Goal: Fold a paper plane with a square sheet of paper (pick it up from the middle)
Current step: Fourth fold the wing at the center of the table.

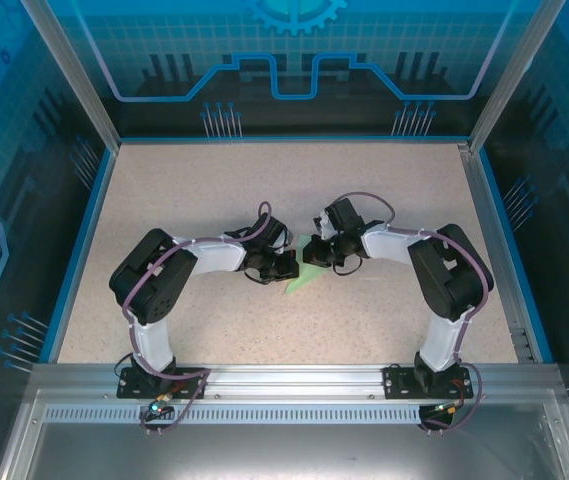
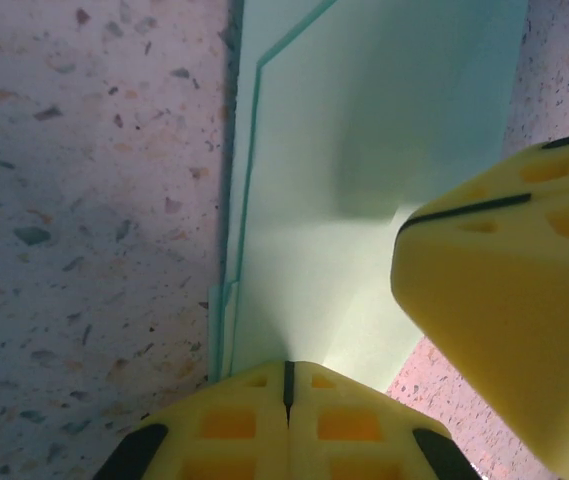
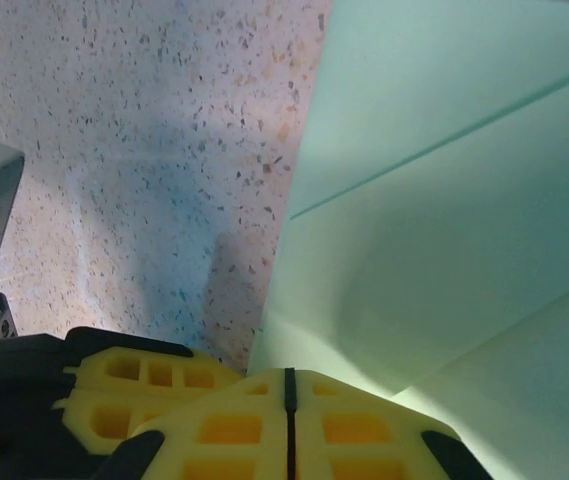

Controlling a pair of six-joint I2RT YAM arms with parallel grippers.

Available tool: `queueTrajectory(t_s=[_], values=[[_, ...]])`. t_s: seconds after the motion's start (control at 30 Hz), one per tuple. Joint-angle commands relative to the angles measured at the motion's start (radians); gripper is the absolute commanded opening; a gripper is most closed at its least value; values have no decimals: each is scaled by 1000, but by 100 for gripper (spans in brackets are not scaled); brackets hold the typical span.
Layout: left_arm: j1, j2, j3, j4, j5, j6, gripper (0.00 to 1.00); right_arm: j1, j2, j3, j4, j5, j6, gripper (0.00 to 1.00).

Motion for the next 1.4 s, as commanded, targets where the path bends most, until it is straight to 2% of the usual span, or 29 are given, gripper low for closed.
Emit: queueTrajectory(t_s=[0.0,0.43,0.6,0.73,1.07,1.37], values=[[-10,29,-37,-167,-67,8,0,0,40,9,25,-32,22,7],[1,-35,-43,-114,-23,-15,0,-15,105,-20,-9,2,5,6],[29,-121,-40,-1,106,-29,17,-18,123,-25,-27,8,-10,6],[40,-142,-30,16,156,-47,22,-18,135,-25,-30,11,-5,7],[30,-91,-48,-15,214,-74,19,-20,158,-20,-41,14,2,6],[19,-51,-53,-54,198,-73,16,-19,173,-15,-49,21,7,6]])
